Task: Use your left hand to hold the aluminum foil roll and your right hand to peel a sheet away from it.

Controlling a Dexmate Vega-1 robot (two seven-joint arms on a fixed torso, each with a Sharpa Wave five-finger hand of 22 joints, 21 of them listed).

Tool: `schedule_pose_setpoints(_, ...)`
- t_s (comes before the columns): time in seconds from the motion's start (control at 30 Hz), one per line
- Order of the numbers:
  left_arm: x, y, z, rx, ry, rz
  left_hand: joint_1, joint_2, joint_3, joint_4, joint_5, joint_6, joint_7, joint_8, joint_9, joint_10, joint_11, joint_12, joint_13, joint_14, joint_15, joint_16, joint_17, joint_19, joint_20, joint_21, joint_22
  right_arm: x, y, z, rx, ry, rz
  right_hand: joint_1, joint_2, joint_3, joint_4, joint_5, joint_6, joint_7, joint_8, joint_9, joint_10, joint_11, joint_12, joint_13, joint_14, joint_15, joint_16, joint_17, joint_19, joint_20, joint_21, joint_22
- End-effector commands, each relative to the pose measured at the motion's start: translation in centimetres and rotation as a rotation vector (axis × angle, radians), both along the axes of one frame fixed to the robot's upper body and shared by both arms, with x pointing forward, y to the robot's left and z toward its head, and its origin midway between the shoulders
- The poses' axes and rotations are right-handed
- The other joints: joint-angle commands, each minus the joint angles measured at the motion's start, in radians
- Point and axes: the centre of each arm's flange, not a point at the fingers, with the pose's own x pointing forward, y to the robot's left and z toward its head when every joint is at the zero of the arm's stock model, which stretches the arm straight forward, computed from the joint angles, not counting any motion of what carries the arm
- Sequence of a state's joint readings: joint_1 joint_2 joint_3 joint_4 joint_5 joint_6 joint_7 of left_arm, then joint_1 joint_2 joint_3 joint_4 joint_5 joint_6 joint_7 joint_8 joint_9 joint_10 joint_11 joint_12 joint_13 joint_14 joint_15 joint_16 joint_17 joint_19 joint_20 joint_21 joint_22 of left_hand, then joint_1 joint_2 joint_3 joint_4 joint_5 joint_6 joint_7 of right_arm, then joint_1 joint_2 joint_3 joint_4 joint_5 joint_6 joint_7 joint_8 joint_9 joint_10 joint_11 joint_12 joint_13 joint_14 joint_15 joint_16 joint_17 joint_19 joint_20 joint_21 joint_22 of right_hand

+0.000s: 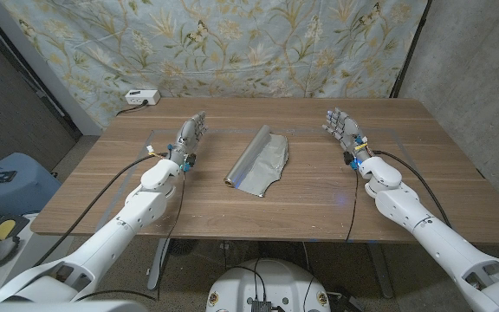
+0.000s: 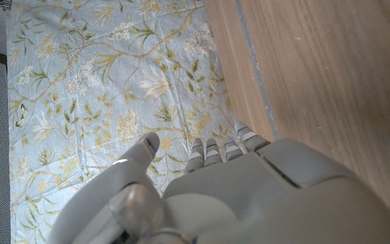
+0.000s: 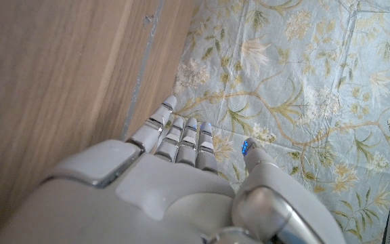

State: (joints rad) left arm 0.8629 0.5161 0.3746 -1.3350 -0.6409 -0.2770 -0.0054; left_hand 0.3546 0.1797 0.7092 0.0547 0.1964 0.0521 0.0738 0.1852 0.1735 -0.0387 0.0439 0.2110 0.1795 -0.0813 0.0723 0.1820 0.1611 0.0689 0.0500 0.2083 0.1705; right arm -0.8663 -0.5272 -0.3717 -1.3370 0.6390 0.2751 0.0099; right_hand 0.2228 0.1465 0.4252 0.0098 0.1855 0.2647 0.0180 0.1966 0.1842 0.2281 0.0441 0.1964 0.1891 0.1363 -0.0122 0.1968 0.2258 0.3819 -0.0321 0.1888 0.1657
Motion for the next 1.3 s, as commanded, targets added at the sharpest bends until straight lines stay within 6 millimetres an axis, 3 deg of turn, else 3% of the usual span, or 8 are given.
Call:
schedule_pose_setpoints(0.03, -1.1, -1.1, -0.5, 0.017, 0.011, 0.062, 0.034, -0.003, 0.014, -0.047, 0.013, 0.011, 0.014, 0.006, 0.003, 0.028, 0.006, 0.008, 0.003, 0.031, 0.007, 0.006, 0.005, 0.03, 0.003, 0.01, 0.003, 0.1, 0.6, -0.3, -0.054, 0.02, 0.012, 0.01, 0.001, 0.007, -0.002, 0.003, 0.007, -0.001, 0.003, 0.002, 0.006, -0.001, 0.006, 0.003, 0.009, 0.003, 0.005, 0.002, 0.007, -0.001, 0.004, 0.005)
schedule_pose_setpoints(0.2, -1.5, -1.5, -0.2, 0.018, 0.012, 0.083, 0.083, -0.014, 0.023, -0.123, 0.032, 0.037, 0.011, 0.009, 0.003, 0.071, 0.007, 0.015, 0.006, 0.075, 0.007, 0.008, 0.006, 0.061, 0.001, 0.012, 0.005, 0.6, 0.3, 0.0, -0.069, 0.029, 0.011, 0.011, 0.002, 0.007, -0.004, 0.003, 0.007, -0.001, 0.003, 0.002, 0.0, -0.002, 0.003, 0.003, 0.007, 0.004, 0.006, 0.002, 0.006, 0.0, 0.004, 0.005)
schedule_pose_setpoints(0.3, -2.2, -1.9, 0.4, 0.04, 0.007, 0.12, 0.134, -0.035, 0.016, -0.205, 0.057, 0.088, 0.01, 0.018, 0.004, 0.138, -0.005, 0.03, 0.01, 0.137, 0.002, 0.014, 0.01, 0.105, 0.0, 0.02, 0.009, 0.8, 0.0, 0.1, -0.087, 0.028, 0.009, 0.012, 0.002, 0.007, -0.006, 0.002, 0.006, -0.001, 0.002, 0.002, -0.002, -0.002, 0.002, 0.003, 0.006, 0.004, 0.006, 0.001, 0.005, 0.0, 0.003, 0.005)
schedule_pose_setpoints(0.4, -3.3, -2.5, 1.5, 0.071, 0.015, 0.186, 0.174, -0.05, 0.006, -0.235, 0.074, 0.124, 0.026, 0.021, 0.005, 0.201, 0.009, 0.045, 0.016, 0.203, 0.004, 0.026, 0.014, 0.143, 0.025, 0.031, 0.014, 0.8, -0.2, 0.1, -0.09, 0.035, 0.008, 0.013, 0.003, 0.007, -0.007, 0.002, 0.006, -0.001, 0.002, 0.002, -0.005, -0.001, 0.001, 0.004, 0.004, 0.006, 0.006, 0.001, 0.004, 0.001, 0.003, 0.005)
schedule_pose_setpoints(0.57, -4.7, -3.4, 3.3, 0.135, 0.022, 0.299, 0.232, -0.067, -0.023, -0.231, 0.111, 0.209, 0.035, 0.034, 0.011, 0.308, 0.008, 0.081, 0.039, 0.334, 0.007, 0.056, 0.027, 0.199, 0.066, 0.054, 0.027, 0.8, -0.6, 0.1, -0.106, 0.036, 0.013, 0.014, 0.003, 0.007, -0.009, 0.001, 0.003, 0.0, 0.0, 0.002, -0.008, -0.003, 0.0, 0.004, 0.002, 0.007, 0.006, 0.001, 0.004, 0.002, 0.003, 0.005)
schedule_pose_setpoints(0.7, -5.7, -4.1, 4.6, 0.174, 0.021, 0.366, 0.264, -0.075, -0.038, -0.233, 0.131, 0.261, 0.035, 0.045, 0.016, 0.364, -0.017, 0.11, 0.062, 0.413, -0.008, 0.086, 0.043, 0.222, 0.076, 0.068, 0.034, 1.2, -1.1, 0.4, -0.106, 0.034, 0.024, 0.016, 0.004, 0.007, -0.011, 0.0, 0.002, 0.0, -0.001, 0.002, -0.011, -0.003, -0.002, 0.004, 0.001, 0.008, 0.006, 0.001, 0.004, 0.002, 0.003, 0.005)
schedule_pose_setpoints(0.77, -6.1, -4.6, 5.0, 0.185, 0.016, 0.401, 0.284, -0.081, -0.045, -0.238, 0.139, 0.288, 0.029, 0.051, 0.019, 0.387, -0.014, 0.128, 0.074, 0.438, -0.01, 0.098, 0.051, 0.24, 0.072, 0.077, 0.037, 1.5, -1.4, 0.6, -0.111, 0.034, 0.028, 0.016, 0.004, 0.007, -0.012, 0.0, 0.001, 0.0, -0.001, 0.002, -0.012, -0.005, -0.002, 0.004, 0.001, 0.008, 0.006, 0.0, 0.002, 0.003, 0.003, 0.005)
schedule_pose_setpoints(1.3, -7.7, -7.1, 6.7, 0.306, 0.078, 0.508, 0.369, -0.071, -0.084, -0.237, 0.192, 0.339, 0.017, 0.069, 0.049, 0.419, -0.011, 0.204, 0.143, 0.508, -0.004, 0.164, 0.11, 0.242, 0.086, 0.088, 0.054, 2.5, -3.9, 1.6, -0.16, 0.026, 0.048, 0.023, 0.005, 0.007, -0.02, -0.002, -0.006, 0.0, -0.005, 0.002, -0.02, -0.002, -0.004, 0.004, -0.005, 0.01, 0.007, -0.002, 0.0, 0.005, 0.002, 0.005)
